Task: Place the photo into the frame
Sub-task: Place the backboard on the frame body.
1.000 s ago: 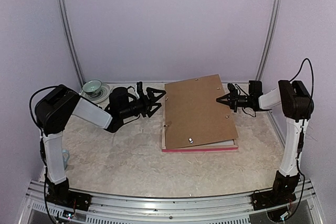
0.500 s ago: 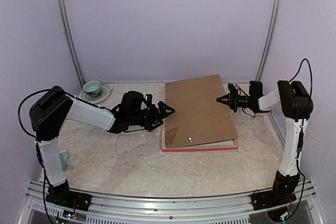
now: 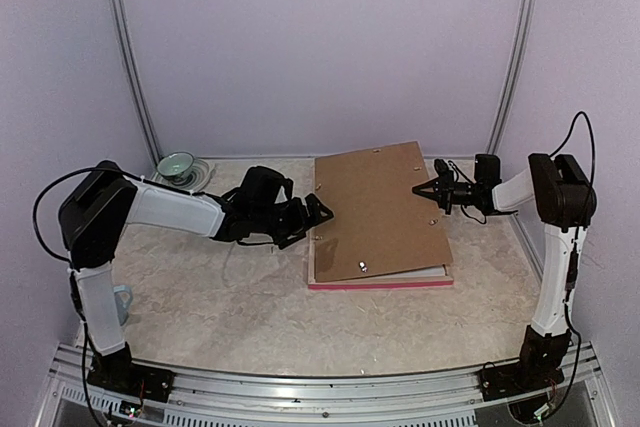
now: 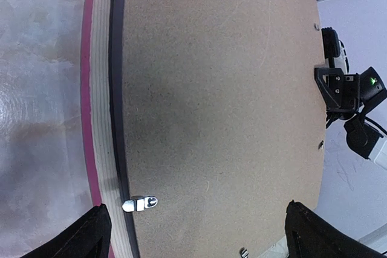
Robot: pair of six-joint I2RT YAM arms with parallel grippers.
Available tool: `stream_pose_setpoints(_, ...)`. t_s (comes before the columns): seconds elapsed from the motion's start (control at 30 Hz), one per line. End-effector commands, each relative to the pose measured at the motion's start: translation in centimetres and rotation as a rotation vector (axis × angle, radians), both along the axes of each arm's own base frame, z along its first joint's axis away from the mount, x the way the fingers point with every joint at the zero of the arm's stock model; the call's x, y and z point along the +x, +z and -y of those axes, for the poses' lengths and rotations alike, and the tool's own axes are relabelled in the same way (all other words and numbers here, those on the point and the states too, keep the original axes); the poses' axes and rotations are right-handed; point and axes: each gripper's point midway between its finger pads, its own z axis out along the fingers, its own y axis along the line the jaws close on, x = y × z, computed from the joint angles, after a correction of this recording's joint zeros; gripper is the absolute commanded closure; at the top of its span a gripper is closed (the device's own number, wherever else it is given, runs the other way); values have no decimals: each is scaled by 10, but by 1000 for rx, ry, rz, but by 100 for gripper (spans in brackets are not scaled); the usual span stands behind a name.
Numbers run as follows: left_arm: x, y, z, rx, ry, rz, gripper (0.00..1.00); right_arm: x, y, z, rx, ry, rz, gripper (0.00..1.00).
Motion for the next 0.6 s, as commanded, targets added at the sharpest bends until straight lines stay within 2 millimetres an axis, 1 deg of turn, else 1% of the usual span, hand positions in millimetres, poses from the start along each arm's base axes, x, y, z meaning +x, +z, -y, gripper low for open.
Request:
stream_pose_setpoints(0.0,1,-10,4,39,-15,-11,1,5,11,5,1,4,74,100)
stream_pose_setpoints(0.3,8,-18,16,44,-28,-34,1,5,10,5,1,3,73,100)
stream_pose_setpoints(0.57,5,-20,23,38,-47,-41,1,6,9,5,0,1,70,100)
